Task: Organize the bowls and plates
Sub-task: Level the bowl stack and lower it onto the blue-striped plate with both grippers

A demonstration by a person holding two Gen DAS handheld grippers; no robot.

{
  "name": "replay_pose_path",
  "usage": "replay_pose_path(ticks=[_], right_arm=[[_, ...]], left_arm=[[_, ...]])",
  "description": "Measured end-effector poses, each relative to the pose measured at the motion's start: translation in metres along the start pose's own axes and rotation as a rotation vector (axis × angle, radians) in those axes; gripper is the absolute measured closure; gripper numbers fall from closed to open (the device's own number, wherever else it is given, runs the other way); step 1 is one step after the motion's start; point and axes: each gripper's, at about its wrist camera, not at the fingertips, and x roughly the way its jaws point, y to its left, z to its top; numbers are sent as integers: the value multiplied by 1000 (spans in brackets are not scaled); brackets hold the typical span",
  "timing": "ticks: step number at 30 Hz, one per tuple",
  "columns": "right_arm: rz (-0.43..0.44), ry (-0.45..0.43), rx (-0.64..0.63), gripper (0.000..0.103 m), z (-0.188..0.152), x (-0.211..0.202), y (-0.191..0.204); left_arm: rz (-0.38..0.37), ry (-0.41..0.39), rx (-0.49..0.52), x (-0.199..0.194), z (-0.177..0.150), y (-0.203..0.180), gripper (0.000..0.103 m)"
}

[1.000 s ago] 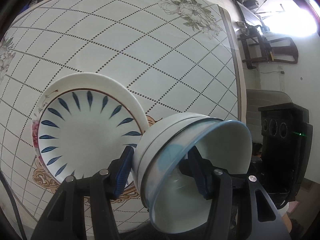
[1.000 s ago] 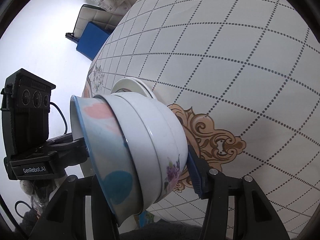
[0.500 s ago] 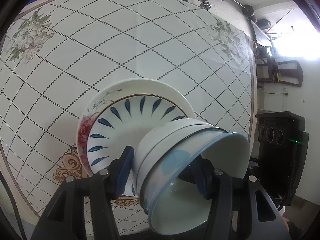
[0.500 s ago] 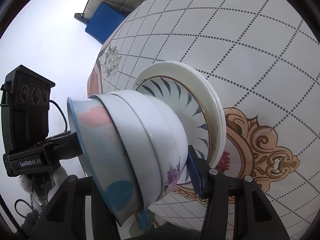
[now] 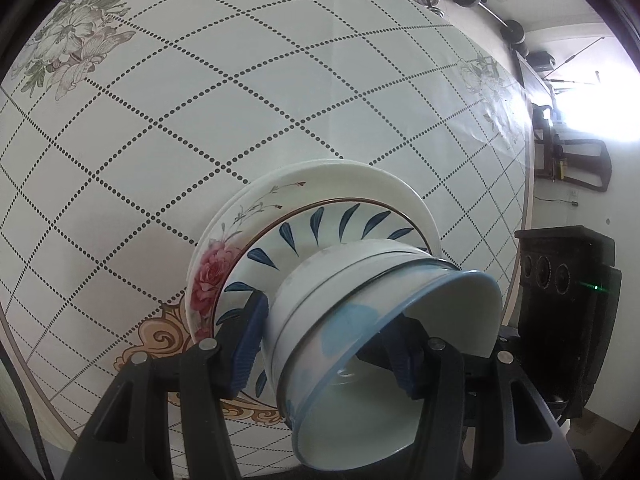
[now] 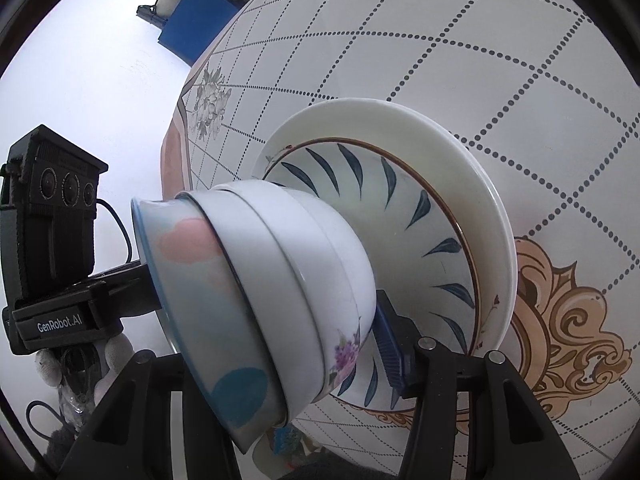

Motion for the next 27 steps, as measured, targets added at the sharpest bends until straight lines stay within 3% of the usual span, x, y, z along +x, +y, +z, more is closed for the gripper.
replay_pose_path(ticks=[9, 27], right_arm=[[-36, 15, 16, 49, 2, 7, -4], [-28, 9, 39, 49, 5, 16, -3]], left_arm=[[-8, 17, -4, 8, -4, 4, 51], [-8, 18, -18, 7, -12, 6, 51]])
